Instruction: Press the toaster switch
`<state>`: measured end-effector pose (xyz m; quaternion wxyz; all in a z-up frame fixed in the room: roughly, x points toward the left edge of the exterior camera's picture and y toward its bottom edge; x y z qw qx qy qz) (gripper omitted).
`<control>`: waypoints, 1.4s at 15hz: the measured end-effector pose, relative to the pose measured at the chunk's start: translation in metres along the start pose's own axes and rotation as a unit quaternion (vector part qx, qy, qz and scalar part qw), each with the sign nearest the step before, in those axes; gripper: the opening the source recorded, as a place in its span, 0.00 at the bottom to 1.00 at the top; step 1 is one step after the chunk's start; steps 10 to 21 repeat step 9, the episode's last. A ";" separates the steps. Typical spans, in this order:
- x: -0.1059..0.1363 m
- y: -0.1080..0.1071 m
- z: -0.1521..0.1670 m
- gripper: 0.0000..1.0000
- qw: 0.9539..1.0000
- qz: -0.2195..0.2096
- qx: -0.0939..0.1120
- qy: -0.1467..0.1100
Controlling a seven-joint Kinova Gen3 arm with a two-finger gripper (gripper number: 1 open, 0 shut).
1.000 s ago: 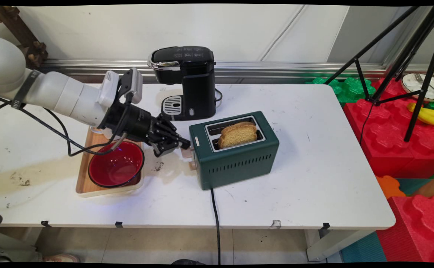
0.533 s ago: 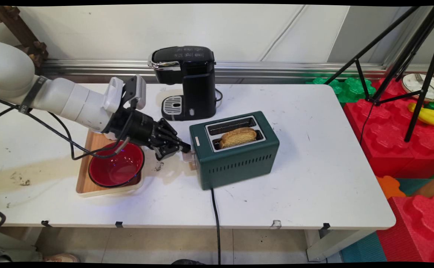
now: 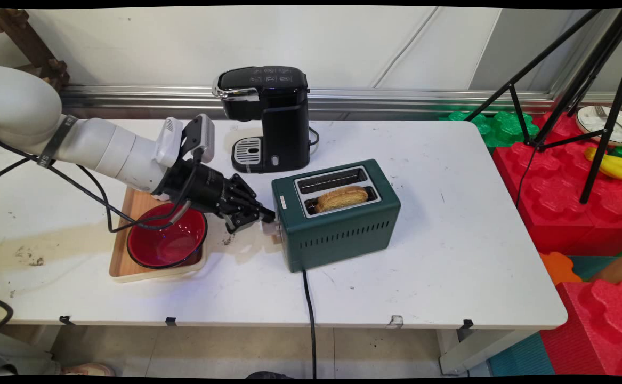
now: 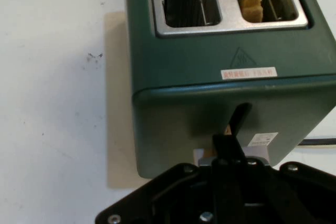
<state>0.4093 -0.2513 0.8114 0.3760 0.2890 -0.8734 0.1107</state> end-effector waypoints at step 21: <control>-0.003 0.003 -0.007 0.00 1.000 0.005 -0.006 -0.005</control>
